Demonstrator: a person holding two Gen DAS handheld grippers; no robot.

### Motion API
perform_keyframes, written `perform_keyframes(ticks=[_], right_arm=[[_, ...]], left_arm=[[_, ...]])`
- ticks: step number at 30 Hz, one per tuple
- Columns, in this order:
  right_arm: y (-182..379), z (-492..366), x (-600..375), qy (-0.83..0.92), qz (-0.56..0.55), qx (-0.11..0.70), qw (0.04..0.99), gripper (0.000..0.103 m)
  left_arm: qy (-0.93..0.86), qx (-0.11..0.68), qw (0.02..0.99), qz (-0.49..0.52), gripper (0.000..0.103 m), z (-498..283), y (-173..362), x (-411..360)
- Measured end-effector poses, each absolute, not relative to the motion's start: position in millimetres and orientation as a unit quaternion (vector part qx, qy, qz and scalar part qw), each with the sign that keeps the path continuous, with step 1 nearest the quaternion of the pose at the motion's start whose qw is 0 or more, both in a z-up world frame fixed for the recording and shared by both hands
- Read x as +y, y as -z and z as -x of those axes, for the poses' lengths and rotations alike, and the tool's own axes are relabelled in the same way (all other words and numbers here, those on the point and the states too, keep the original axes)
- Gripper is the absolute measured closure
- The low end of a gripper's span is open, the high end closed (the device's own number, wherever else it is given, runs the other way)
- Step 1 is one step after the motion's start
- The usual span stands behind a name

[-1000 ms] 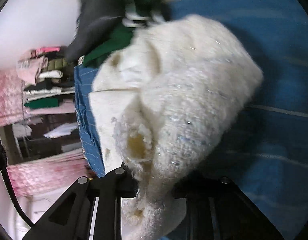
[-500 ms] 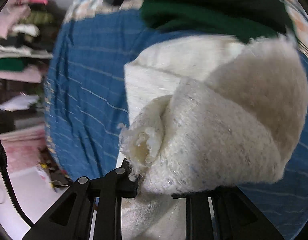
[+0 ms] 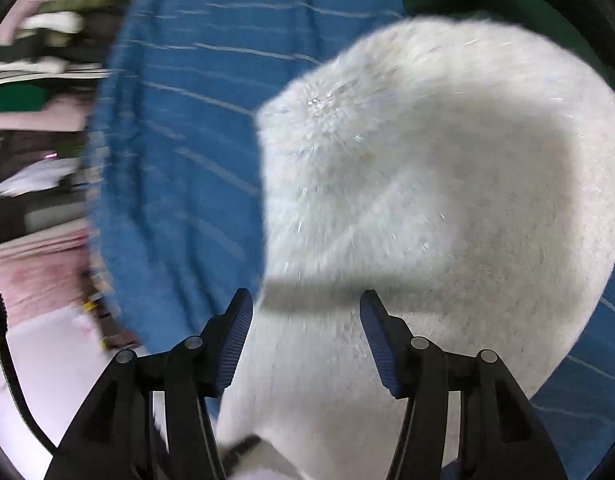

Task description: Fold large clothes

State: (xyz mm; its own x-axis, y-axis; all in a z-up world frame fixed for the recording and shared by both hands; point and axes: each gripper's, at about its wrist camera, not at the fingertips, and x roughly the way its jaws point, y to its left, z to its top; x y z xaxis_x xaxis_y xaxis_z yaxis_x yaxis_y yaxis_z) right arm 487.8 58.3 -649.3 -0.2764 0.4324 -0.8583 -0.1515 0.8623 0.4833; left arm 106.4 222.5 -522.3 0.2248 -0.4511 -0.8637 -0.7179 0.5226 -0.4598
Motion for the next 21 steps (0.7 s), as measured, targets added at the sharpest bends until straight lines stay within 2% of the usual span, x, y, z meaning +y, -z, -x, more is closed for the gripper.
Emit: perform_keyframes(ticks=[1,3,4,5,8,10,16,18,19,20,21], right_arm=[[640.6,-481.0,46.1,-0.248,-0.093,0.758,0.597,0.045],[625.2,-457.3,18.8,-0.248,-0.096,0.754,0.601,0.045],[620.0,-439.5,4.1,-0.249,-0.105,0.757,0.595,0.045],[619.9,-421.3,-5.9,-0.248,-0.115,0.766,0.582,0.045],[636.1,-353.3,-35.2,-0.228,-0.157,0.802,0.53,0.045],[652.3,-311.8,-51.0,-0.207,-0.18,0.819,0.504,0.045],[700.2,-225.5,-89.7,-0.129,-0.26,0.84,0.459,0.045],[707.8,-215.3,-97.6,-0.111,-0.277,0.835,0.462,0.045],[709.0,-213.6,-99.5,-0.105,-0.285,0.834,0.461,0.045],[709.4,-211.3,-103.9,-0.101,-0.293,0.832,0.461,0.045],[709.1,-210.3,-106.8,-0.1,-0.294,0.831,0.462,0.045]], left_arm=[[-0.105,0.61,0.629,0.47,0.07,-103.0,514.5,224.1],[-0.108,0.615,0.649,0.435,0.055,-96.7,499.3,222.0],[-0.109,0.617,0.654,0.424,0.034,-95.5,496.1,223.0],[-0.109,0.619,0.662,0.409,0.022,-95.8,490.1,220.9],[-0.12,0.634,0.669,0.369,0.022,-87.0,486.9,208.8],[-0.126,0.637,0.659,0.378,0.022,-83.3,491.0,206.2],[-0.147,0.611,0.586,0.512,0.023,-82.0,546.2,182.4],[-0.184,0.6,0.589,0.509,0.032,-81.1,557.1,184.4],[-0.199,0.599,0.593,0.5,0.062,-80.6,556.9,186.5],[-0.209,0.596,0.601,0.491,0.096,-80.5,553.9,189.0],[-0.207,0.588,0.608,0.492,0.098,-79.5,550.2,191.5]])
